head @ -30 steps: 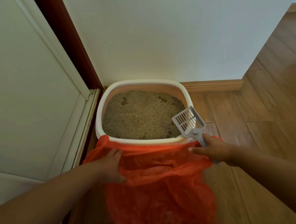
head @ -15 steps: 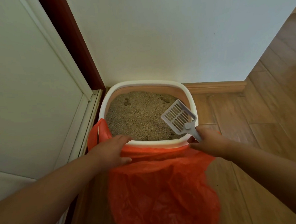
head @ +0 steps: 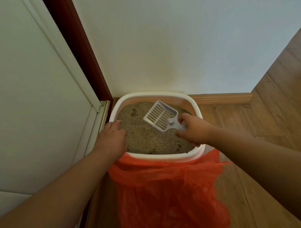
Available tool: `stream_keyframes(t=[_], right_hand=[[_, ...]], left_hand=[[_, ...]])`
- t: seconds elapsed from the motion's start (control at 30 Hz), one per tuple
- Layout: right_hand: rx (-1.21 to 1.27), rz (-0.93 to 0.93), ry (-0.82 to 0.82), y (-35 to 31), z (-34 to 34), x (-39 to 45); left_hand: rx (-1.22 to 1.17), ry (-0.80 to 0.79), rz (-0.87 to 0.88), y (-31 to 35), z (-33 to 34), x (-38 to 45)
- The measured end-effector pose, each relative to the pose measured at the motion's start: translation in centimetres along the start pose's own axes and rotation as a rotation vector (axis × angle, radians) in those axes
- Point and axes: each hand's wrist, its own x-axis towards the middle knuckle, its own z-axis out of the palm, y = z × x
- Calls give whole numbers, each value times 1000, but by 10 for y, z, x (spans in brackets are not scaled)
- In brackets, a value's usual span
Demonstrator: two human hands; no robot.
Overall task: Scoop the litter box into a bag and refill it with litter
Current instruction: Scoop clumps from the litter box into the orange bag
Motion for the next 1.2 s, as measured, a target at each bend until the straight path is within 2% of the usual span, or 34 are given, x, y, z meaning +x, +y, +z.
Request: stream_keyframes(t=[0.1, 0.23, 0.37, 0.47, 0.53, 0.67, 0.77, 1.0, 1.2], right_hand=[[38, -58, 13, 5, 4, 7], [-98, -44, 44, 25, -2, 9], [-184, 47, 45, 47, -6, 16], [-127, 104, 9, 52, -4, 25], [-45, 134, -35, 50, -4, 32], [-36, 64, -47, 39, 0, 46], [-32, 8, -59, 32, 12, 56], [71, 63, -91, 28, 33, 74], [146, 29, -93, 11, 52, 91]], left_hand=[[43, -67, -32, 7, -3, 7], [142, -102, -92, 3, -9, 1], [172, -378, -261, -9, -13, -6], [78, -525, -234, -16, -17, -8], [4, -478, -225, -15, -18, -10], [-243, -200, -264, -11, -8, -13], [-364, -77, -254, -14, 2, -11], [-465, 28, -179, -18, 9, 8], [-530, 101, -147, -20, 21, 15]])
